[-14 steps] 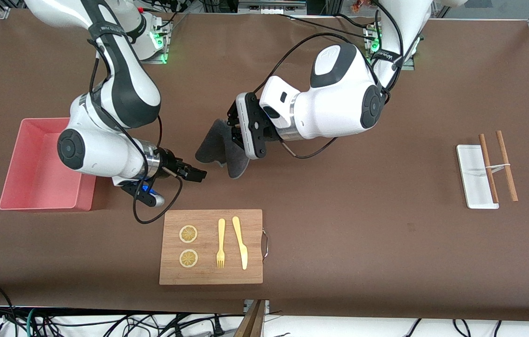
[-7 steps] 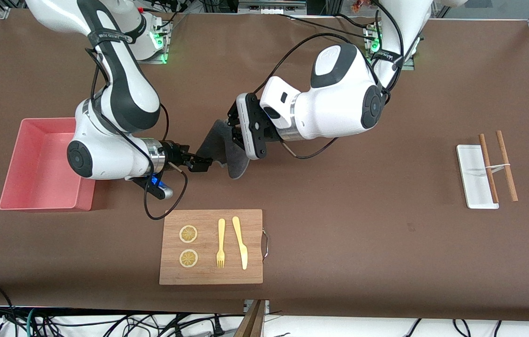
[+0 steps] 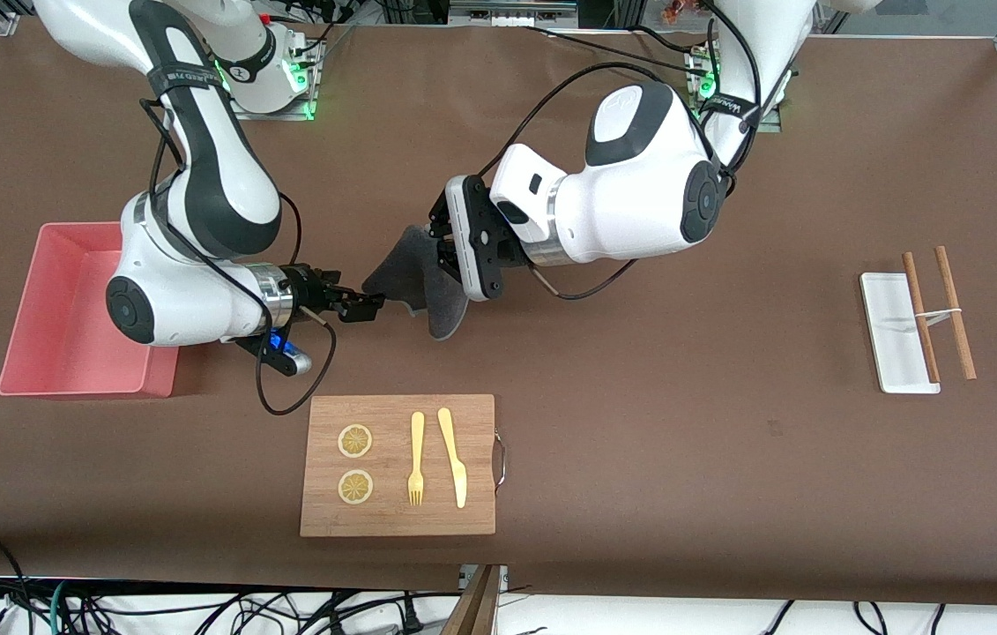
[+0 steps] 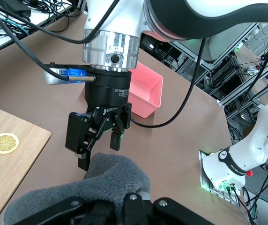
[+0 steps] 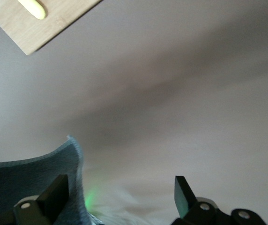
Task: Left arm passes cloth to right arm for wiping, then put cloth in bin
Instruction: 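Grasp the cloth edge with the right gripper beside the left gripper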
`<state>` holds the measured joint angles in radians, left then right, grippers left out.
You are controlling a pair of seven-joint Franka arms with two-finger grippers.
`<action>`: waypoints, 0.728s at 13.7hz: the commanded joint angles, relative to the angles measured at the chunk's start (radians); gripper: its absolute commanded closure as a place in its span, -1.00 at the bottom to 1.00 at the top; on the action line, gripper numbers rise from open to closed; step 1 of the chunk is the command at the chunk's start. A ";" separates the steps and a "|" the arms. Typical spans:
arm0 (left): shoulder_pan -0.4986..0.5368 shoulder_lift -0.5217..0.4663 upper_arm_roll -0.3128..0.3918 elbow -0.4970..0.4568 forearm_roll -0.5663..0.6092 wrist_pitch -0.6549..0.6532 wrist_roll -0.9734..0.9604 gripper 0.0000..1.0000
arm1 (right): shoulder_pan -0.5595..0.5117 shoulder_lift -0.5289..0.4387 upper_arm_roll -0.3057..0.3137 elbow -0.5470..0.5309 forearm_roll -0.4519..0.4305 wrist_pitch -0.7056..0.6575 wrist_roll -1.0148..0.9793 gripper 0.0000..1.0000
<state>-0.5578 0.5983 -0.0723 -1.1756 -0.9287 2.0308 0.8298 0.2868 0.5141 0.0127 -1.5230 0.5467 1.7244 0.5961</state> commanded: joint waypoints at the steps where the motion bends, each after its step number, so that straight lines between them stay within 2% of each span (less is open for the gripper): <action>1: -0.001 -0.017 0.008 -0.019 -0.030 0.009 0.005 1.00 | -0.030 -0.071 0.044 -0.130 0.033 0.061 -0.032 -1.00; 3: -0.002 -0.017 0.008 -0.021 -0.030 0.009 0.005 1.00 | -0.055 -0.080 0.087 -0.157 0.050 0.096 -0.032 -1.00; 5: -0.002 -0.017 0.008 -0.024 -0.030 0.009 0.005 1.00 | -0.070 -0.080 0.087 -0.154 0.122 0.096 -0.035 -1.00; 8: -0.001 -0.018 0.008 -0.024 -0.030 0.008 0.005 1.00 | -0.104 -0.082 0.087 -0.147 0.145 0.087 -0.090 -1.00; 10: -0.001 -0.018 0.008 -0.024 -0.030 0.008 0.005 1.00 | -0.104 -0.082 0.085 -0.154 0.215 0.093 -0.090 -1.00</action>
<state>-0.5564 0.5983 -0.0710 -1.1779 -0.9287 2.0308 0.8298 0.2003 0.4664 0.0827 -1.6269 0.6928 1.8017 0.5336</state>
